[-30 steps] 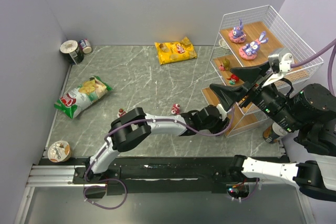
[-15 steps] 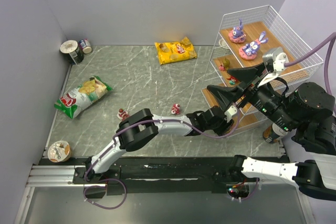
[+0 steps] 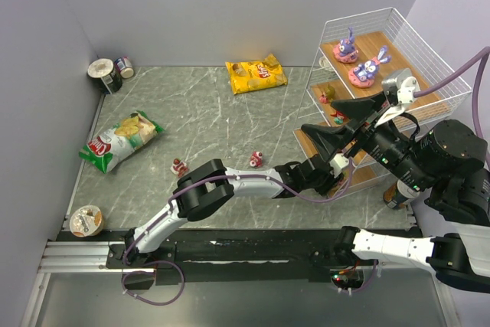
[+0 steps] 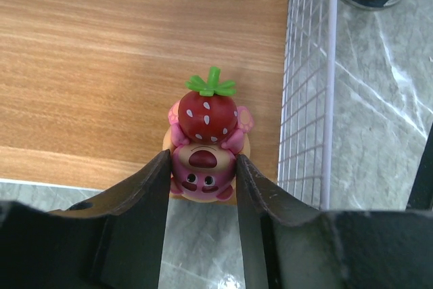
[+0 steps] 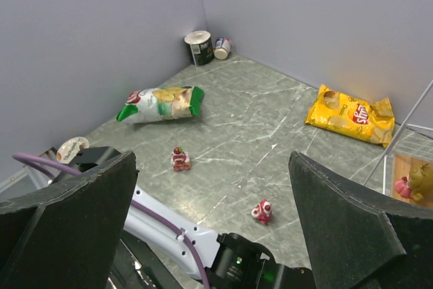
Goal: Place and organize the plastic toys onto the shelf
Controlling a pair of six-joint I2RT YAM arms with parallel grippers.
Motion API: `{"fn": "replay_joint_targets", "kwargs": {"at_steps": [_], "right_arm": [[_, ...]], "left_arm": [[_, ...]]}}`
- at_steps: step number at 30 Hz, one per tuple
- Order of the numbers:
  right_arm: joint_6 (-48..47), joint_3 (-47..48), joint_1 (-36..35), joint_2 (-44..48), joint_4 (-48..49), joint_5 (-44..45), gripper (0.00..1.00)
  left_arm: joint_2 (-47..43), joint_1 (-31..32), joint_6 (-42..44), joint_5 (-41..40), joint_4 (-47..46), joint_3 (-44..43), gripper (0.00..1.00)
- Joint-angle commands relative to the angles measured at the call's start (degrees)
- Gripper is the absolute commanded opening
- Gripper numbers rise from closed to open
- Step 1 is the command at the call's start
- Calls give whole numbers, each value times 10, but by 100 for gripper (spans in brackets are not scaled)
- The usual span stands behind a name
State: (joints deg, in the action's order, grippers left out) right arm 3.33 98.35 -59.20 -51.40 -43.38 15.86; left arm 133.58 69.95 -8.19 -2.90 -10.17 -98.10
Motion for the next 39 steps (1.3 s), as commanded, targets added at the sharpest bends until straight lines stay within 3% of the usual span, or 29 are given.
{"fn": "replay_joint_targets", "kwargs": {"at_steps": [1,7,11,14,20,29,39], "right_arm": [[1,11,2,-5,6,4,100],[3,8,2,-5,7,4,100],[3,5,2,-3,9,3,100],[4,5,2,-3,8,5,100],[6,-3,2,1,12,2,100],[7,-4,2,5,10,-4,100],[5,-5,1,2,9,-2,100]], "left_arm": [[16,4,2,-10,-20,-35,32],[12,4,4,-12,-22,-27,45],[3,4,6,-16,-21,-22,64],[-8,4,0,-26,-19,-17,71],[-39,4,-6,-44,-33,17,74],[-134,4,-27,-88,-86,151,82],[-255,2,-131,-274,13,236,91]]}}
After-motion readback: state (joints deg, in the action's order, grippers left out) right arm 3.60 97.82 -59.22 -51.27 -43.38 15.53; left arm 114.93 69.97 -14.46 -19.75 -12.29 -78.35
